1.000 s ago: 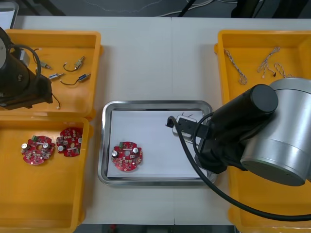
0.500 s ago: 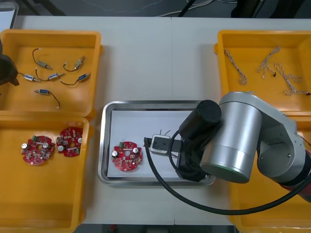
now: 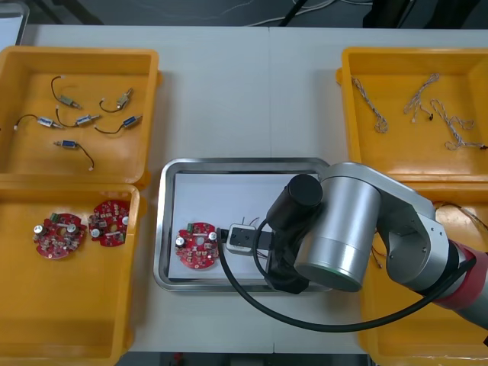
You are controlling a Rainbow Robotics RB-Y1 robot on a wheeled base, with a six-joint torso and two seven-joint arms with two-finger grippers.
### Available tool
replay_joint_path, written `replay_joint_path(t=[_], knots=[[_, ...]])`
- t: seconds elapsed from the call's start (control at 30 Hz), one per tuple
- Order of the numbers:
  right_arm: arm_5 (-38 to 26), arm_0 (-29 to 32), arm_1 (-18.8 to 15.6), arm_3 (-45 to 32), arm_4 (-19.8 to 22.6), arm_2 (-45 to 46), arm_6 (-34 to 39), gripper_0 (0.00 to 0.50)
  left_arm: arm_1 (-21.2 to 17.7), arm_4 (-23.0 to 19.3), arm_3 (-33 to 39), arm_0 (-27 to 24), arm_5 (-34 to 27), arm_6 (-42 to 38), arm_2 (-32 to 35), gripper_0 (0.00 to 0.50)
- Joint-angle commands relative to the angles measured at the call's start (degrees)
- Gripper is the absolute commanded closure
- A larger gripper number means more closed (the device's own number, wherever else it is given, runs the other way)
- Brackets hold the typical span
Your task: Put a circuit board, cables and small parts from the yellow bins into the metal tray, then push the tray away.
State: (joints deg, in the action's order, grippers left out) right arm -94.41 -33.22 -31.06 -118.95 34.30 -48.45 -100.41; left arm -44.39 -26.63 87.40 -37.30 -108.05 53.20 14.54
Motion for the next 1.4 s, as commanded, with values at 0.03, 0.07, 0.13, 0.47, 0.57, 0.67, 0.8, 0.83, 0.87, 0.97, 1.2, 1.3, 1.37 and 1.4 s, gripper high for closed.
replay_joint_path(t=[0.03, 0.07, 0.13, 0.47, 0.57, 0.67, 0.8, 0.83, 0.87, 0.97, 1.2, 1.3, 1.37, 1.4], knots=[[1.9, -1.7, 1.4, 1.0, 0.2, -1.6, -3.7, 0.500, -2.6, -2.9, 0.6, -2.2, 1.8, -4.3, 0.8, 0.000], [2.1, -1.6, 1.3, 1.3, 0.2, -1.7, -3.8, 0.500, -2.7, -3.7, 0.9, -2.2, 2.1, -5.5, 0.5, 0.000], [2.6, -1.6, 1.0, 1.7, 0.1, -1.7, -4.1, 0.500, -2.7, -4.5, 1.8, -1.9, 2.5, -7.0, 0.1, 0.000], [2.8, -1.7, 1.2, 1.4, -3.1, -1.7, -3.6, 0.063, -2.6, -9.0, 6.3, 2.1, 8.1, -11.8, -1.4, 0.000], [2.7, -1.7, 1.2, 1.0, -3.4, -1.2, -3.4, 0.000, -2.6, -9.0, 7.1, 2.4, 7.9, -12.3, -1.4, 0.000], [1.7, -1.7, 1.4, 0.4, -3.1, -0.3, -3.3, 0.000, -2.6, -7.2, 8.1, 3.2, 8.2, -13.1, -2.1, 0.000], [-1.2, -1.7, 1.9, -1.3, -3.0, 1.2, -2.7, 0.000, -2.5, -6.2, 8.1, 5.7, 11.5, -14.4, -2.8, 0.000], [-1.7, -1.7, 2.0, -1.6, -3.0, 1.4, -2.6, 0.000, -2.3, -6.2, 8.1, 6.3, 12.2, -14.5, -2.8, 0.000], [-3.0, -1.7, 2.2, -2.5, -3.0, 2.1, -2.3, 0.000, -2.2, -6.2, 8.1, 7.0, 13.2, -15.1, -2.8, 0.000], [-5.9, -1.7, 2.9, -4.5, -2.5, 4.0, -0.8, 0.000, -1.8, -6.0, 8.0, 7.6, 13.8, -19.4, -3.2, 0.000], [-12.1, -1.6, 3.5, -10.2, -1.1, 7.9, 11.7, 0.000, -1.0, -5.2, 6.4, 6.8, 13.1, -26.9, -4.6, 0.000], [-15.3, -1.6, 3.6, -12.5, -0.9, 9.6, 17.3, 0.000, -0.4, -4.7, 3.4, 4.4, 11.0, -27.4, -4.6, 0.000], [-15.6, -1.6, 3.7, -13.8, -0.6, 10.8, 20.5, 0.000, 0.2, -3.7, 1.4, 2.7, 9.8, -27.6, -4.5, 0.000], [-15.6, -1.3, 3.9, -14.4, -0.5, 11.8, 22.6, 0.000, 0.6, -3.0, 0.0, 1.6, 9.5, -27.8, -4.5, 0.000]])
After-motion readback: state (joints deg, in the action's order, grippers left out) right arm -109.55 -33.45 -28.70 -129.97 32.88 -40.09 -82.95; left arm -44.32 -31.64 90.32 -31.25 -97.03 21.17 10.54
